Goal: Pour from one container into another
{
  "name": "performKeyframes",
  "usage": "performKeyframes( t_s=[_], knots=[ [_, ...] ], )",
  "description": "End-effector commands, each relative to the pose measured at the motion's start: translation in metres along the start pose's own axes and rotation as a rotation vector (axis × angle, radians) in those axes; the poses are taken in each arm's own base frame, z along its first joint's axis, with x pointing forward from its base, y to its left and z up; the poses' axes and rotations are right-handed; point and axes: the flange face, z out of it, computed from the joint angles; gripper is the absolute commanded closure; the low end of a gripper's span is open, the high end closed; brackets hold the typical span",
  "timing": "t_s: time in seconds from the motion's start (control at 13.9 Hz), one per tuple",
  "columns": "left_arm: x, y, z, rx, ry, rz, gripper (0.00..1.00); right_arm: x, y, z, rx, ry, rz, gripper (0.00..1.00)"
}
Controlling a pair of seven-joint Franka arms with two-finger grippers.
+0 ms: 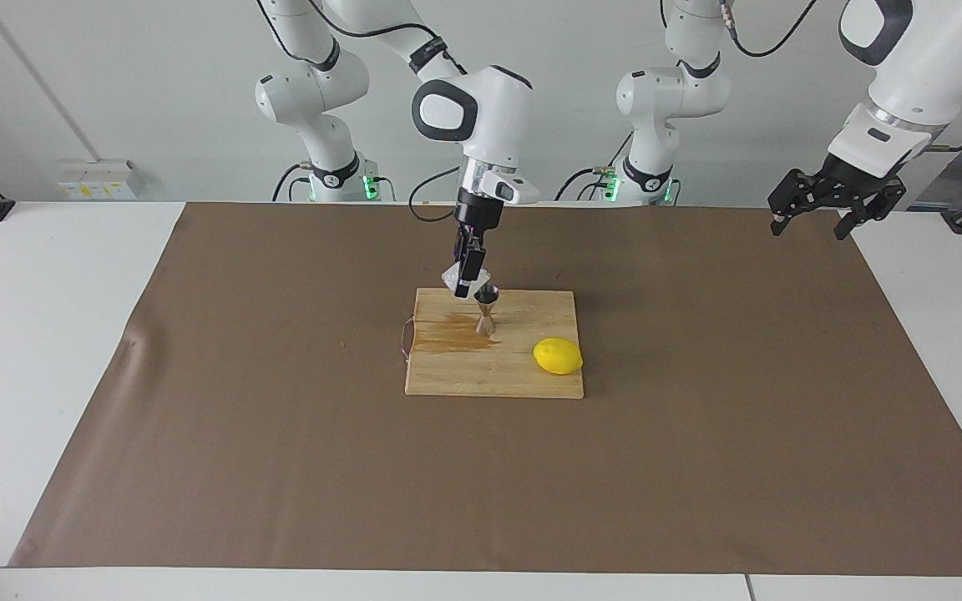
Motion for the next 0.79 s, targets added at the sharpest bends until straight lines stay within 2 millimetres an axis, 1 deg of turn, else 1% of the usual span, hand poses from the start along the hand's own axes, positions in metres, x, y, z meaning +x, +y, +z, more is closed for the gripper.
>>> performKeyframes(
  t_s=[0.0,0.72],
  knots=[
    [-0.0094,-0.0011,-0.0003,0.003,-0.004,0.002,0.00,0.0029,0.0045,-0.0009,-0.021,-0.020,0.015,0.65],
    [-0.0094,-0.0011,-0.0003,0.003,-0.004,0.002,0.00,0.0033,0.0010,0.0062,-0.026,-0.037,-0.007,0.65]
  ],
)
